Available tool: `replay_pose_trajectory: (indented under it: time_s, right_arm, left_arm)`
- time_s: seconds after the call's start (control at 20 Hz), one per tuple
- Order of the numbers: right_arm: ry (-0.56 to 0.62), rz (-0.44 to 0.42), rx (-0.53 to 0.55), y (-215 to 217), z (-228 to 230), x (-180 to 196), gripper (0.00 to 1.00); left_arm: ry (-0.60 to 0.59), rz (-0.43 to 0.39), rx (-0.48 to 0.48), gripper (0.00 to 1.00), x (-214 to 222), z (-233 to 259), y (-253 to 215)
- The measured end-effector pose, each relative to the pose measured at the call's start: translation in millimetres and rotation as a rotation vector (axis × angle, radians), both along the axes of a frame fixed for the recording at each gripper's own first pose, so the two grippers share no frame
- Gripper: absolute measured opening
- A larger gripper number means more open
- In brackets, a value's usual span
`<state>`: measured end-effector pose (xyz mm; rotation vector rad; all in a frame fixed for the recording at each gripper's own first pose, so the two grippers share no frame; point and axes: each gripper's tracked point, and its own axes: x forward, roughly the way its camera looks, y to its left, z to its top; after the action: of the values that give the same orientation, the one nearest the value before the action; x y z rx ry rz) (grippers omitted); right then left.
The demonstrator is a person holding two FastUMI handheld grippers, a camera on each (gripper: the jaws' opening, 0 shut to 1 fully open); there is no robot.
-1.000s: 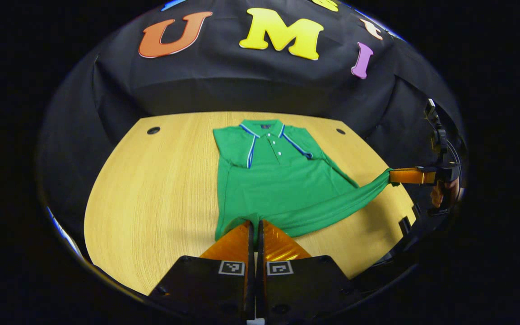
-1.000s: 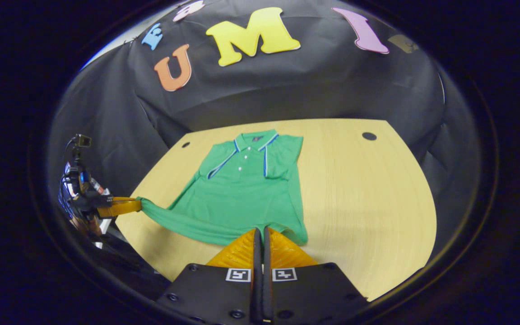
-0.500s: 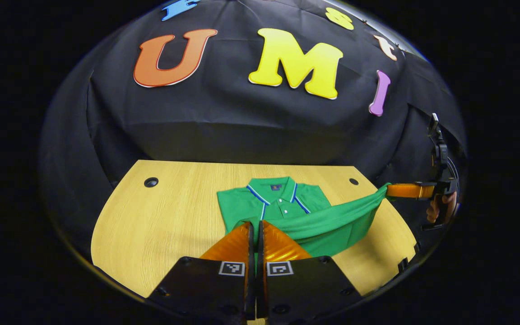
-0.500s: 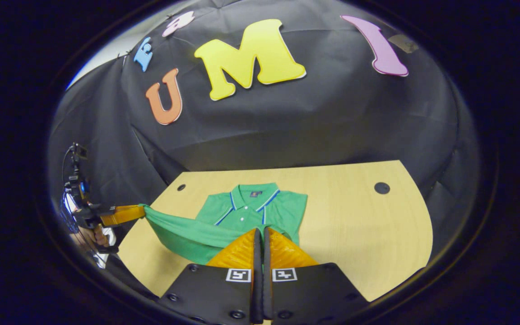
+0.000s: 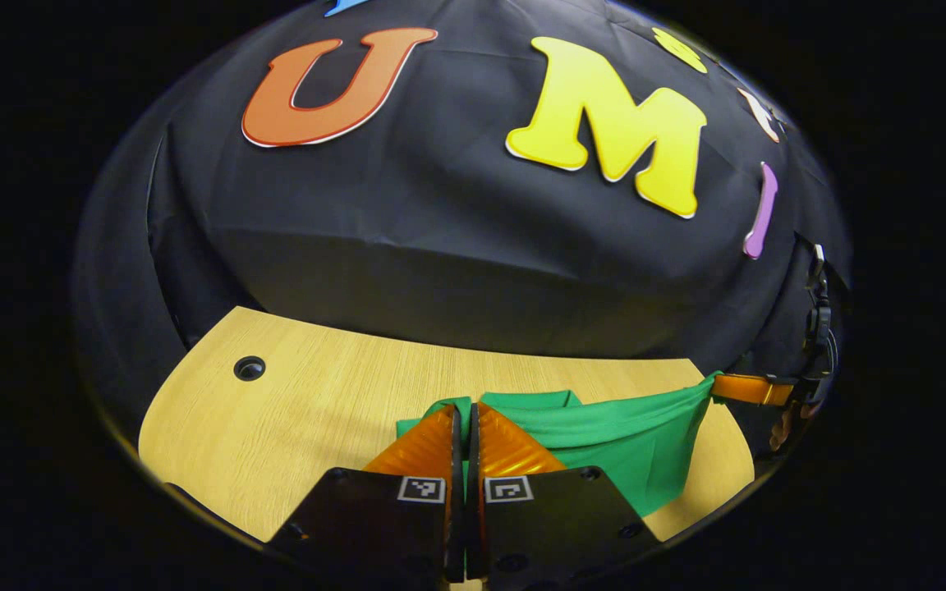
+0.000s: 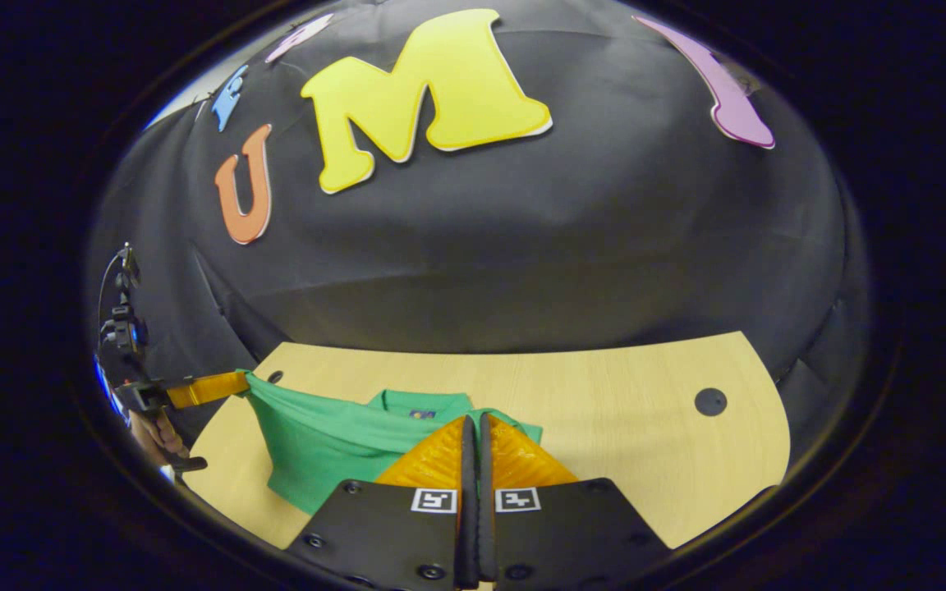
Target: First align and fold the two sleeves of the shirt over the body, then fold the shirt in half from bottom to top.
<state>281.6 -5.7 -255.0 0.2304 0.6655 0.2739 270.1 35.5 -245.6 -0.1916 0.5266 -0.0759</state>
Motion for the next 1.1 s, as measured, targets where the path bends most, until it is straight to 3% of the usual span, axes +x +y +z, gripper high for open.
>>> replay_pose_trajectory:
  time_s: [0.2,0.35,0.5,0.6,0.7,0.75,0.95,1.0,1.1]
  right_arm:
    - [0.006,-0.005,-0.061,12,-42,26,0.02]
    - [0.010,-0.015,-0.083,19,-65,39,0.05]
    - [0.033,-0.011,-0.107,22,-83,42,0.02]
    - [0.040,-0.007,-0.114,27,-86,40,0.05]
    - [0.021,-0.017,-0.107,26,-78,43,0.13]
    - [0.007,-0.027,-0.116,23,-75,44,0.27]
    - [-0.075,-0.082,-0.137,12,-32,42,0.82]
    - [-0.110,-0.105,-0.140,9,-14,40,0.92]
    - [-0.178,-0.122,-0.126,11,31,25,0.93]
  left_arm:
    - [-0.031,0.038,0.049,0.04,36,-21,-2]
    - [0.000,0.104,0.089,0.06,44,-46,5]
    - [0.034,0.120,0.087,0.09,46,-66,3]
    - [0.048,0.126,0.067,0.10,45,-73,3]
    - [0.044,0.142,0.037,0.18,42,-68,1]
    - [0.032,0.148,0.035,0.24,39,-63,2]
    - [-0.014,0.201,0.053,1.00,26,-25,13]
    - [-0.033,0.211,0.055,1.00,20,-11,16]
    - [-0.090,0.208,0.057,1.00,3,26,15]
